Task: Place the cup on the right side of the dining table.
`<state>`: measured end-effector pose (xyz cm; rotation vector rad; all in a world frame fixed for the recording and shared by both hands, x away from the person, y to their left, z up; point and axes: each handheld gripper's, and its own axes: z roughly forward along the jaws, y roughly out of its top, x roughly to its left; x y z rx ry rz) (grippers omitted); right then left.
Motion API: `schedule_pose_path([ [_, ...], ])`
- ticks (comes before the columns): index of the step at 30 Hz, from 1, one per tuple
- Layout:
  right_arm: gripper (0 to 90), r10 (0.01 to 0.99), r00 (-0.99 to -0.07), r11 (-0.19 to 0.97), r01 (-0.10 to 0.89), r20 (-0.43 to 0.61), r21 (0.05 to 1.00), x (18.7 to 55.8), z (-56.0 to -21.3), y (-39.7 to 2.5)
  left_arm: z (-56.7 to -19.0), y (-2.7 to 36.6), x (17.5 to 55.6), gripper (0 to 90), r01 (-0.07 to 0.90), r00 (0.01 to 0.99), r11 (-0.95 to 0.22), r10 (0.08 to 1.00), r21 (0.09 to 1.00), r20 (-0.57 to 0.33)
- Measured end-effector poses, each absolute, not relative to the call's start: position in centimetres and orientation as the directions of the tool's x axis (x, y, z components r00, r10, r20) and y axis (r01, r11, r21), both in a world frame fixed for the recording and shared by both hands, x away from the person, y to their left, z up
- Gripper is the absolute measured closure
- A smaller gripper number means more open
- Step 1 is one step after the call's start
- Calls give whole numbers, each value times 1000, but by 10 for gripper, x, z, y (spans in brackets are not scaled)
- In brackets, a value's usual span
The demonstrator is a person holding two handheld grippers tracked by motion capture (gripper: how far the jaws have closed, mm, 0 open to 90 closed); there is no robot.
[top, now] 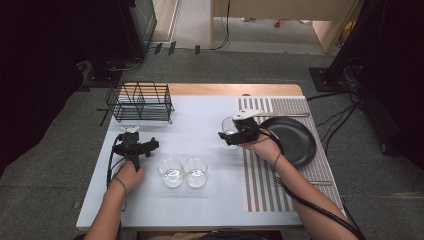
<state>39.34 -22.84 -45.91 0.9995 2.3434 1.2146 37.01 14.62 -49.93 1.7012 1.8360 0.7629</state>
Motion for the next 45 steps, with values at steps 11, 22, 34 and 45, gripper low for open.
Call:
schedule_pose_path([
  [11, 189, 726, -687, 386, 446, 32, 807, 397, -459, -233, -499, 146, 370, 0, 704, -77, 54, 997, 708, 1],
  [22, 189, 737, -676, 380, 452, 32, 807, 401, -460, -236, -499, 146, 370, 0, 704, -77, 54, 997, 708, 1],
  [34, 189, 753, -657, 365, 460, 34, 809, 406, -460, -241, -499, 147, 370, 0, 704, -77, 55, 997, 708, -1],
  [45, 189, 763, -645, 361, 465, 31, 808, 409, -461, -243, -499, 147, 369, 0, 702, -78, 57, 997, 710, -3],
])
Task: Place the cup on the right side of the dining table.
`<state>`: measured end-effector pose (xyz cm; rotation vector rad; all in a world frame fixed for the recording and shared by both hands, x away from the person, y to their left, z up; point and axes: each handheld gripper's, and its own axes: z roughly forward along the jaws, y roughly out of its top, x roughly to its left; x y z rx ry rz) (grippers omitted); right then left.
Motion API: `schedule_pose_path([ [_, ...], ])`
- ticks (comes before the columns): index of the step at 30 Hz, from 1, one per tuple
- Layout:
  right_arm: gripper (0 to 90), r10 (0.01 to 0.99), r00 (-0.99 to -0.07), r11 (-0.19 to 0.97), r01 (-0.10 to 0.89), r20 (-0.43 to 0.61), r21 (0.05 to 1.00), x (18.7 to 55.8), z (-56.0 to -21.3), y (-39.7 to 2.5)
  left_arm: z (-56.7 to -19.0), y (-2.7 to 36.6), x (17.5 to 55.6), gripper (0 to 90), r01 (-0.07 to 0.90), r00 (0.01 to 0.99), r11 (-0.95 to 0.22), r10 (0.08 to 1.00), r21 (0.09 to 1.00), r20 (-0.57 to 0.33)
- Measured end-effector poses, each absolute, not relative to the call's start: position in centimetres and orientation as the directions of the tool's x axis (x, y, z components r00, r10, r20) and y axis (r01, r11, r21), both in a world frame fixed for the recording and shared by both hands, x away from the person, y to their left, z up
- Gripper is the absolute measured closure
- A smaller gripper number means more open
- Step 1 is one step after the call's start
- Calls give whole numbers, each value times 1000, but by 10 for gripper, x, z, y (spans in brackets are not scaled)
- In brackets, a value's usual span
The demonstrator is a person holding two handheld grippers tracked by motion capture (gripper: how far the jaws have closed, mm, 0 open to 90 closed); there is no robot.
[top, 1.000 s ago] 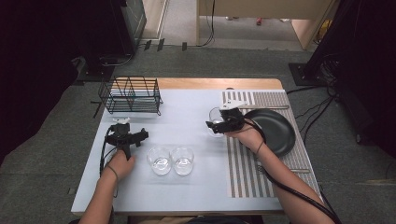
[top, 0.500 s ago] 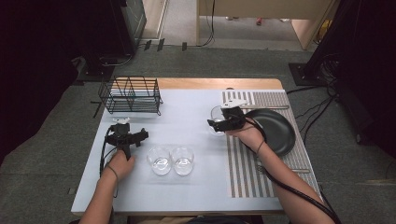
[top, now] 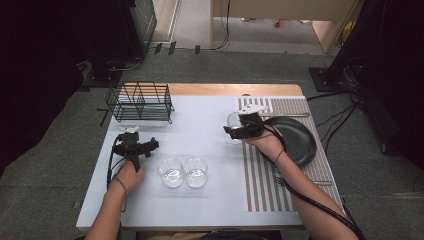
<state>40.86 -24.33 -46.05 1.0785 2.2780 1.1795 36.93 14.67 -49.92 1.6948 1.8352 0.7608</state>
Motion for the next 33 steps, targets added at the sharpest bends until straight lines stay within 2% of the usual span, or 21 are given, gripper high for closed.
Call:
schedule_pose_path([
  [33, 188, 813, -581, 313, 490, 37, 813, 418, -463, -256, -499, 147, 369, 0, 701, -80, 60, 997, 711, -5],
])
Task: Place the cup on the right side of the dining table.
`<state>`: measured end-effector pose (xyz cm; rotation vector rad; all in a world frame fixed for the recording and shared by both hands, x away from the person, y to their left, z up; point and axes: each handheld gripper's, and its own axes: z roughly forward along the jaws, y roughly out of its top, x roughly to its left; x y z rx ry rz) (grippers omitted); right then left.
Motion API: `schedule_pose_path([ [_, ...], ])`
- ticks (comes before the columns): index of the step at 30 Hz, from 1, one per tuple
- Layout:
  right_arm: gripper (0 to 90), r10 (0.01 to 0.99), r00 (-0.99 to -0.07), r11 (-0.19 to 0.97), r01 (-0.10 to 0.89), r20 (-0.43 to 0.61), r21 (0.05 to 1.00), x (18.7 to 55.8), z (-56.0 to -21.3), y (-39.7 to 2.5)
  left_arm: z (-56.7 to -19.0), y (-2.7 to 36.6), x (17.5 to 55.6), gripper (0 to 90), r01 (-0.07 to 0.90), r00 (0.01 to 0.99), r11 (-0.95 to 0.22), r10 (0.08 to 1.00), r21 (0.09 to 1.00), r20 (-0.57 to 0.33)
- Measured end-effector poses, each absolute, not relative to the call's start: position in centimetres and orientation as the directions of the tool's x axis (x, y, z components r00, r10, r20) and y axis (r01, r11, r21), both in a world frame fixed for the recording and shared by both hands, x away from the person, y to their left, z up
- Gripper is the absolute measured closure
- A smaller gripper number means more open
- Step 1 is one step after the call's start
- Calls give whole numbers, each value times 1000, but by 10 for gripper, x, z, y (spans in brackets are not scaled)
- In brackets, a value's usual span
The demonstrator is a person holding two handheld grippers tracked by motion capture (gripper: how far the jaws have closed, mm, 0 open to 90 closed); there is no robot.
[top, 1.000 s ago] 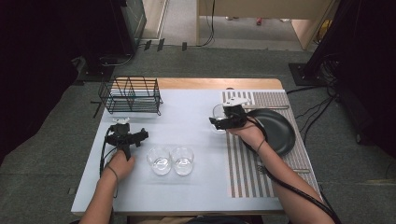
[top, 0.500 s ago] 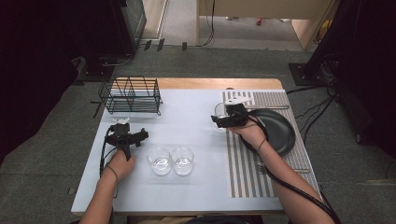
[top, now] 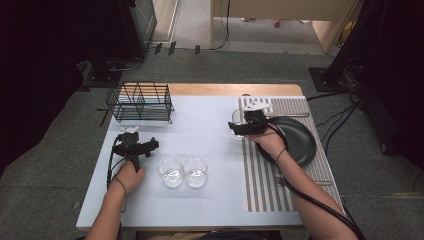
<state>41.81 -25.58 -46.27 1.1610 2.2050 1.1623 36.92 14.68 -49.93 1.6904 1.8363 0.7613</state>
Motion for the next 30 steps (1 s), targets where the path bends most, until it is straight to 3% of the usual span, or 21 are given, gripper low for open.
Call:
schedule_pose_path([
  [30, 188, 840, -542, 284, 499, 39, 819, 427, -465, -265, -499, 147, 369, 0, 702, -79, 57, 997, 710, -2],
])
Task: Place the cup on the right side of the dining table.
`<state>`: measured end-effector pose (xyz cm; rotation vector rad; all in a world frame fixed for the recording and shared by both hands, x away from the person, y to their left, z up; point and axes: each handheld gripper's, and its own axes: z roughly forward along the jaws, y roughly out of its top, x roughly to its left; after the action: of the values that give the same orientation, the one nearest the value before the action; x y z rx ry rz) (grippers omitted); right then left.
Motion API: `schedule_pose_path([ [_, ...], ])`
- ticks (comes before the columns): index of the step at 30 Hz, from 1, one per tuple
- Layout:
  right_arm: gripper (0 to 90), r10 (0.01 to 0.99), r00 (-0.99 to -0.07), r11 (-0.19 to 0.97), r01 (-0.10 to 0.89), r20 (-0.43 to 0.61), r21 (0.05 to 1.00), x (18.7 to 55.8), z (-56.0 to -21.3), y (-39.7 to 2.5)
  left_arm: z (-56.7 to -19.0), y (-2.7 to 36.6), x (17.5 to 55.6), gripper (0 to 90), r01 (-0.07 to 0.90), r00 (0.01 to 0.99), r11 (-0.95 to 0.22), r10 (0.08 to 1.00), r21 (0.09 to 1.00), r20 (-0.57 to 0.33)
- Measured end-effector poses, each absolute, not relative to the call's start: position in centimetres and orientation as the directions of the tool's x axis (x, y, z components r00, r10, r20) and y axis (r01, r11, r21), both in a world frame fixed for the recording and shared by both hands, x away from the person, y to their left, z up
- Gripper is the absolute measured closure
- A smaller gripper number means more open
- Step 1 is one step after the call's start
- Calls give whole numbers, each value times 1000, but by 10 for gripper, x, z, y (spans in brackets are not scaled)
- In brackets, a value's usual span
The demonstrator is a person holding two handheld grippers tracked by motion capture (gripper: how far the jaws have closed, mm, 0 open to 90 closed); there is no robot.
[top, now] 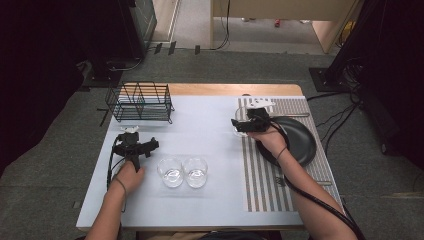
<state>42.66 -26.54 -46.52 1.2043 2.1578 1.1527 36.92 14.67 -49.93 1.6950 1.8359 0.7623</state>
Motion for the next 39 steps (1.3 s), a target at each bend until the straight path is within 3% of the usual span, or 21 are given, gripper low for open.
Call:
schedule_pose_path([
  [39, 187, 885, -462, 223, 533, 60, 816, 439, -472, -281, -499, 147, 369, 0, 703, -79, 56, 997, 709, 0],
])
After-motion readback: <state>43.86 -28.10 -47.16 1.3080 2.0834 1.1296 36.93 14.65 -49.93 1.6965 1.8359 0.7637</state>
